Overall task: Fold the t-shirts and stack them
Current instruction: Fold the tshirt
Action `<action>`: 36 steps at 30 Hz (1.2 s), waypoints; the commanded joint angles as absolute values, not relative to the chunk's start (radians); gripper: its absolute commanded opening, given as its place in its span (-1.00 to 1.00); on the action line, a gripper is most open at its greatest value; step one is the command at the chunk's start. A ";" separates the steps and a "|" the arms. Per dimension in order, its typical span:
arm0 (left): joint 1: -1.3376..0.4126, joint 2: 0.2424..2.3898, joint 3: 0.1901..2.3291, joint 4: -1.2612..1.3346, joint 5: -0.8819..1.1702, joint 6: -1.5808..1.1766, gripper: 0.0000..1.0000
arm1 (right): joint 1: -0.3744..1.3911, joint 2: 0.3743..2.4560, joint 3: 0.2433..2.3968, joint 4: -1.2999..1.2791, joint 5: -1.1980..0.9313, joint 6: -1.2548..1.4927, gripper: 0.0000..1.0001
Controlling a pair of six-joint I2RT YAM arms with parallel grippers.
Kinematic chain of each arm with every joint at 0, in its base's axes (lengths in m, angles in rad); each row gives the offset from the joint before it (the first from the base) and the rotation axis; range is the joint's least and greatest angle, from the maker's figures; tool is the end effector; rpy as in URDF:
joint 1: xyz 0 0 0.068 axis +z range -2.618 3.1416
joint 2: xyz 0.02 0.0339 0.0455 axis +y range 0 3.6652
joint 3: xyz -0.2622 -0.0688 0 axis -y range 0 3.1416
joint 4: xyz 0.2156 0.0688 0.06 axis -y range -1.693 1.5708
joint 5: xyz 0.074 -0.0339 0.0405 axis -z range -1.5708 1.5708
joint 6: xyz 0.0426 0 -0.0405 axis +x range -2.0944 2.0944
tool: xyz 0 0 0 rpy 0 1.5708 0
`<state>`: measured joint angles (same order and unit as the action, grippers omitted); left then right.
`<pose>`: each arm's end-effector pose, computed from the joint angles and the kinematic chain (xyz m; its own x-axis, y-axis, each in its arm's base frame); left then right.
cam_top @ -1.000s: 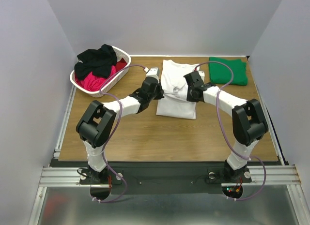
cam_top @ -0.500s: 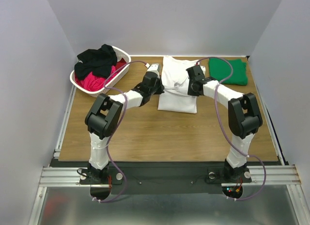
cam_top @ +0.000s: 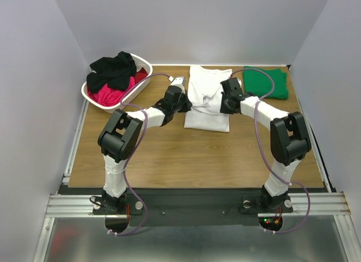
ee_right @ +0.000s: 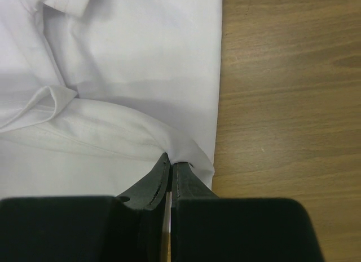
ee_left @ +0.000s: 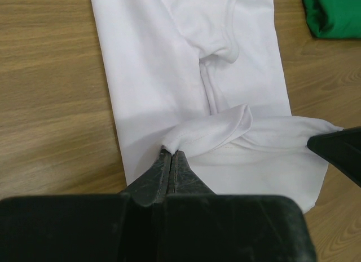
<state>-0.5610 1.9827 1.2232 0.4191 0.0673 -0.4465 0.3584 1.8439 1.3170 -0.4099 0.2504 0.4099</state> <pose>0.3646 -0.2325 0.2099 -0.5074 -0.1900 -0.8405 0.4051 0.8083 -0.4273 0.3554 0.1218 0.2166 -0.7726 0.1229 -0.6229 0.1151 0.9919 0.0530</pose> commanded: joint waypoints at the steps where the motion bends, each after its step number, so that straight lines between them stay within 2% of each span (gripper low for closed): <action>1: -0.560 1.930 1.244 0.476 0.078 -0.445 -1.00 | 0.356 1.807 1.361 -0.373 0.262 0.380 -0.99; 11: -0.535 2.025 1.370 0.469 -0.030 -0.449 -1.00 | 0.313 1.996 1.549 -0.357 0.330 0.377 -0.99; 14: -0.532 2.034 1.402 0.471 -0.075 -0.453 0.27 | 0.293 2.036 1.591 -0.354 0.318 0.391 -0.19; 15: -0.534 2.028 1.401 0.472 -0.083 -0.451 0.79 | 0.291 2.037 1.594 -0.356 0.310 0.394 0.26; 16: -0.535 2.004 1.394 0.477 -0.093 -0.448 0.92 | 0.291 2.030 1.592 -0.354 0.302 0.396 0.41; 18: -0.541 1.970 1.358 0.497 -0.132 -0.431 0.97 | 0.290 1.994 1.565 -0.341 0.287 0.397 0.63; 20: -0.552 1.907 1.316 0.538 -0.141 -0.429 0.97 | 0.291 1.938 1.513 -0.316 0.276 0.394 0.72; 27: -0.626 1.781 1.065 0.727 -0.077 -0.492 0.96 | 0.293 1.830 1.398 -0.276 0.102 0.376 0.71; 30: -0.676 1.775 1.005 0.842 -0.038 -0.488 0.94 | 0.293 1.824 1.384 -0.276 0.101 0.377 0.71; 36: -0.749 1.877 1.043 0.887 -0.009 -0.440 0.93 | 0.293 1.822 1.387 -0.278 0.149 0.379 0.72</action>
<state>-0.7208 1.8339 1.0233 0.7750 -0.0414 -0.4725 0.2893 1.8500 1.3849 -0.3210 0.1383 0.3878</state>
